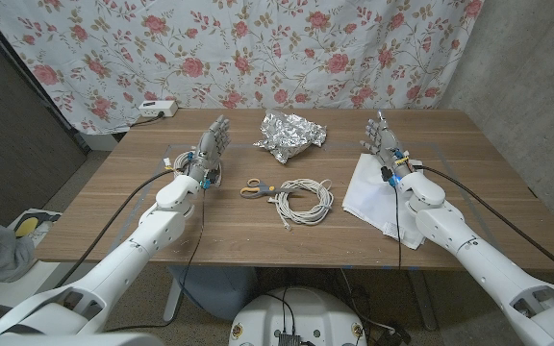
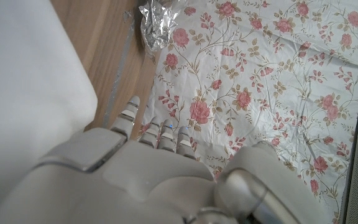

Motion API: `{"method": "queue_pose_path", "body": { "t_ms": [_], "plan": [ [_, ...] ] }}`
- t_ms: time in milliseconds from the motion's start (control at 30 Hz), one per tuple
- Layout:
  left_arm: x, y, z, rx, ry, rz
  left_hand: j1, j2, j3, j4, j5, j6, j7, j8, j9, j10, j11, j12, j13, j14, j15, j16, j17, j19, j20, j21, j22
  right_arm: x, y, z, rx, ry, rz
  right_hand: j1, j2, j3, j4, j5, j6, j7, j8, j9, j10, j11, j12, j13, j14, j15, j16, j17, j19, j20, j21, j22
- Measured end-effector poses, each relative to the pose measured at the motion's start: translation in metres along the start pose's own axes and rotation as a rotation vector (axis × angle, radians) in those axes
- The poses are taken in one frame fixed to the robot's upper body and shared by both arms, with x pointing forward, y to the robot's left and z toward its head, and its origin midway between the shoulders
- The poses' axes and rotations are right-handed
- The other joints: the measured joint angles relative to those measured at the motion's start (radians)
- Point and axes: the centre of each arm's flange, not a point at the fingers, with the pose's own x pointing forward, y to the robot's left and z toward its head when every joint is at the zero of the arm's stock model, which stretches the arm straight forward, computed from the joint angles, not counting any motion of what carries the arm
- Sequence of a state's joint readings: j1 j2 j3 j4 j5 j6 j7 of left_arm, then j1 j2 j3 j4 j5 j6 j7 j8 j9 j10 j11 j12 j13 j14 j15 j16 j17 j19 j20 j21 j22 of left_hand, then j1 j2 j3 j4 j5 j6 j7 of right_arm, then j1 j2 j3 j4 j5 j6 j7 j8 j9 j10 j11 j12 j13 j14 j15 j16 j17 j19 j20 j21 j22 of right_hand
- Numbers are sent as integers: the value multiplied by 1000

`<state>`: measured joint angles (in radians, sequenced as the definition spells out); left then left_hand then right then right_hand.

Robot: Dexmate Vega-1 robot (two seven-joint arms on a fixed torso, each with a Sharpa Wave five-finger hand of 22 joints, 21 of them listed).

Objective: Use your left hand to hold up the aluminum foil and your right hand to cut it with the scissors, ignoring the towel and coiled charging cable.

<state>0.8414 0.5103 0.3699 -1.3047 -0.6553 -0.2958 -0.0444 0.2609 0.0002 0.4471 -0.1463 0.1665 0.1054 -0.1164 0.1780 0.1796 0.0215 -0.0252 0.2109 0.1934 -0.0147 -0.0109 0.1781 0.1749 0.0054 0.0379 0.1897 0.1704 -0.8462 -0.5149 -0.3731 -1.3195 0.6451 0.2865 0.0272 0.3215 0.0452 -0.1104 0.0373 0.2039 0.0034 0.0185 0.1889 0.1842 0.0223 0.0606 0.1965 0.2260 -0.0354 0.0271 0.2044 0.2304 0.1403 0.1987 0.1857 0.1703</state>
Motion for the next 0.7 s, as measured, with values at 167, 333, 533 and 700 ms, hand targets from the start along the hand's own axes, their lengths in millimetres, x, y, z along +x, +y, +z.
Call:
{"method": "queue_pose_path", "body": {
  "t_ms": [167, 333, 533, 700],
  "plan": [
    [-1, -2, 1, -4, -5, -6, 0, 0, 0, 0, 0, 0, 0, 0, 0, 0, 0, 0, 0, 0, 0, 0, 0, 0, 0, 0, 0, -2, 2, 0, -5, 2, 5, 0, 0, 0, 0, 0, -3, 3, 0, 0, 0, 0, 0, 0, 0, 0, 0, 0, 0, 0, 0, 0],
    [-3, -4, 3, -5, -12, -14, 0, 0, 0, 0, 0, 0, 0, 0, 0, 0, 0, 0, 0, 0, 0, 0, 0, 0, 0, 0, 0, -5, 4, 0, -6, 3, 8, 4, 4, 0, 0, 0, -3, 3, 0, 0, 0, 0, 0, 0, 0, 0, 0, -3, 0, 0, 0, 0],
    [-7, -3, 6, -1, -23, -11, 0, 0, 0, 0, 0, 0, 0, 0, 0, 0, 0, 0, 0, 0, 0, 0, 0, 0, 0, 0, 0, -8, 6, 1, -11, 6, 12, 4, 4, 0, 0, 0, -3, 3, 0, 0, 0, 0, 0, 0, 0, 0, 0, -3, 0, 0, 0, 0],
    [-9, -2, 10, 7, -35, -11, 0, 0, 0, 0, 0, 0, 0, 0, 0, 0, 0, 4, 0, 0, 0, 0, 0, 0, 0, 0, 0, -11, 8, 2, -11, 6, 10, 4, 4, 0, 0, 0, -3, 3, 0, 0, 0, 0, 0, 0, 0, 0, 0, -3, 0, 0, 0, 0]
  ]
}}
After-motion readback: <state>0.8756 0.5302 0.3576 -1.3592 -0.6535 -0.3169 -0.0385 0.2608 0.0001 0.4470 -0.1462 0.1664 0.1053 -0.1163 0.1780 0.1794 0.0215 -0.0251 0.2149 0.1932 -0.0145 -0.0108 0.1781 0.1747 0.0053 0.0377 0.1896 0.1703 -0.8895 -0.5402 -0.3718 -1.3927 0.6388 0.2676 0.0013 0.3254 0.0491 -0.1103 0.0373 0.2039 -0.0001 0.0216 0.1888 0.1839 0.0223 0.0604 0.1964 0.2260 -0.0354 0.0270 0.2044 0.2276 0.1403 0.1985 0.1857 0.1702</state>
